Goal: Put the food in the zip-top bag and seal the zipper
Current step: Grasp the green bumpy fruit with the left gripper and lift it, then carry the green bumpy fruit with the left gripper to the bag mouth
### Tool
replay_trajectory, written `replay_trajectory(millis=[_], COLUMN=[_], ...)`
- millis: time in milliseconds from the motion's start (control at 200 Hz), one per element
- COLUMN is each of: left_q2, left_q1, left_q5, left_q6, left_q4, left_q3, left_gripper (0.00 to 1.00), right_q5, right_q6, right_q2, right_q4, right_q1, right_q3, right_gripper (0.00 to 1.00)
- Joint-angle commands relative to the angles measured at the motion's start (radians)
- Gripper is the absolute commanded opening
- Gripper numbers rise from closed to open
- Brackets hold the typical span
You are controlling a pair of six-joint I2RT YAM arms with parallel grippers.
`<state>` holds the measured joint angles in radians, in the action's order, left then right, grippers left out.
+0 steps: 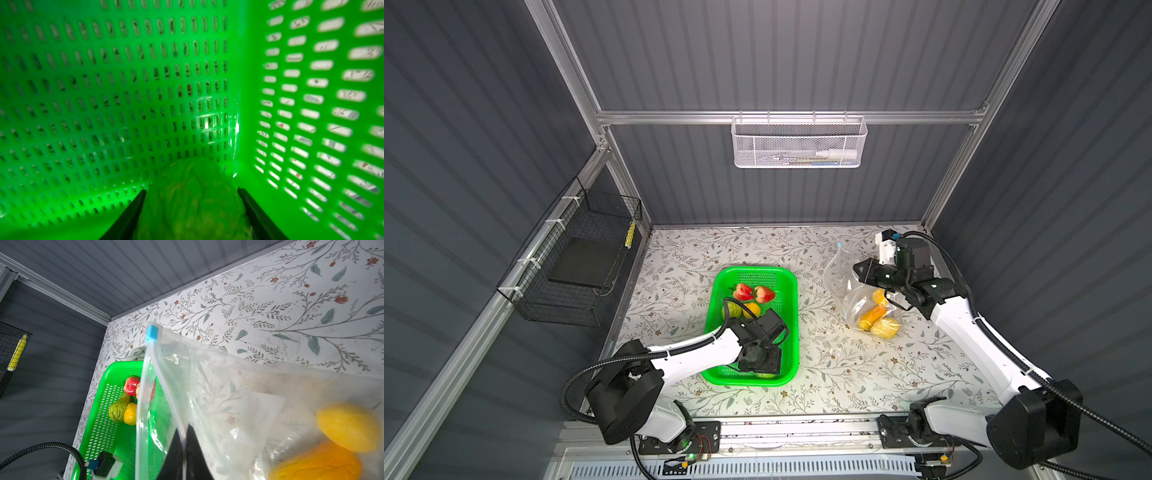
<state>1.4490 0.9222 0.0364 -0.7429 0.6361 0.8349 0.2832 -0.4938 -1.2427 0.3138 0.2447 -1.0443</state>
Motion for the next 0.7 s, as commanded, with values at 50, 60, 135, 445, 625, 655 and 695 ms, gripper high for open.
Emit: replay_trajectory(millis=[50,60,135,445,625,655,695], left_q2=[-0.003,-0.004,-0.023,-0.066,-0.083,-0.086,-0.087], left_q1=[-0.024,-0.030,-0.077,-0.166,-0.166,-0.167,-0.167], left_q5=[-0.102,-0.106,-0.125,-0.191,-0.160,-0.142,-0.111], left_q6=[0.061,0.065,0.095,0.189,0.202,0.201,0.203], left_q4=[0.065,0.067,0.064,-0.084,-0.334,-0.391,-0.460], left_q3=[0.080,0.087,0.130,0.309,0.332,0.327,0.321], left_gripper=[0.62,0.62,0.63,0.62,0.61,0.61,0.61], right_q5=[-0.012,-0.012,-0.012,-0.019,-0.022,-0.021,-0.020], right_q6=[0.003,0.004,0.004,0.002,0.001,0.002,0.002], right_q2=[0.027,0.028,0.029,0.037,0.043,0.044,0.044], right_q4=[0.011,0.012,0.011,0.010,0.010,0.007,0.004], right_q1=[0.005,0.005,0.004,0.005,0.005,0.004,0.005], right_q3=[-0.006,-0.006,-0.006,-0.006,-0.007,-0.006,-0.006], right_gripper=[0.08,0.08,0.08,0.08,0.08,0.08,0.08])
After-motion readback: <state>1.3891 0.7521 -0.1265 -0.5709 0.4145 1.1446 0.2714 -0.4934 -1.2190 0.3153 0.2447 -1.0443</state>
